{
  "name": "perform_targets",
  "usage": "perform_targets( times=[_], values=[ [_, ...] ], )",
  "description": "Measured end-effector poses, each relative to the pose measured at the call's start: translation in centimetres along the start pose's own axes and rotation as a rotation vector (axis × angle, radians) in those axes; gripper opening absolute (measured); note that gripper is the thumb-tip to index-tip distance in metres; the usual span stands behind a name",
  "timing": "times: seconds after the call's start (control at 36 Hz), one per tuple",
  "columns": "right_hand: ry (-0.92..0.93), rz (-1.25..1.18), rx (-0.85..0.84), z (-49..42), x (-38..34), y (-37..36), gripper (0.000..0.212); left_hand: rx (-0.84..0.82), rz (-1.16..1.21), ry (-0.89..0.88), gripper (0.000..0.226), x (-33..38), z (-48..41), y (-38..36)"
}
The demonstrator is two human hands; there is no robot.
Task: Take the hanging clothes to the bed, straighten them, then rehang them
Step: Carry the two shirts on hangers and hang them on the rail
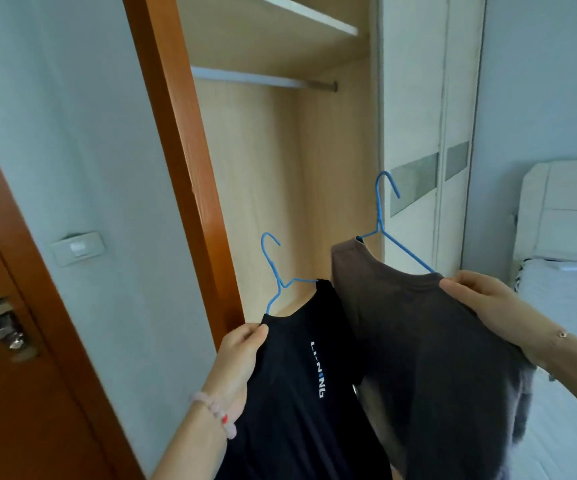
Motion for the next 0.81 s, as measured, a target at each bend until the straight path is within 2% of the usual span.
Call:
perform_targets(
  times=[0.22,0.42,0.53,0.61,0.72,0.81],
  values=[
    [0.043,-0.088,-0.007,-9.8,-3.4,-5.4,0.033,0.015,0.116,-0.077,0.02,5.2,-8.7,-4.2],
    [0.142,-0.173,-0.079,-20.6,-5.2,-13.0,0.032,0.152,0.181,-0.104,0.021,7.8,-18.2,-6.6],
    [0.186,-0.242,-0.2,-28.0,-6.2,-19.9,0.03,0.242,0.268,-0.047,0.021,7.5,-24.9,-8.2],
    [0.242,-0.233,-0.289,-33.8,-7.7,-25.5,0.039,0.304,0.327,0.009,0.018,7.9,-30.5,-9.4],
    [0.294,-0.236,-0.423,-40.0,-11.2,-31.4,0.045,0.42,0.261,-0.002,0.022,11.0,-37.1,-9.0],
    [0.333,-0.258,-0.535,-43.1,-14.2,-34.9,0.039,0.515,0.236,-0.027,0.027,14.2,-39.9,-7.7]
  ],
)
Point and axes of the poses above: each hand's wrist, its own z-axis away from the middle knuckle, its own y-axis out of the back of the hand, x = y × z, the point moved 9 cm from there along -z, towards the middle knuckle, and after that the axes turned 14 degrees about x, right-handed, at the moved point
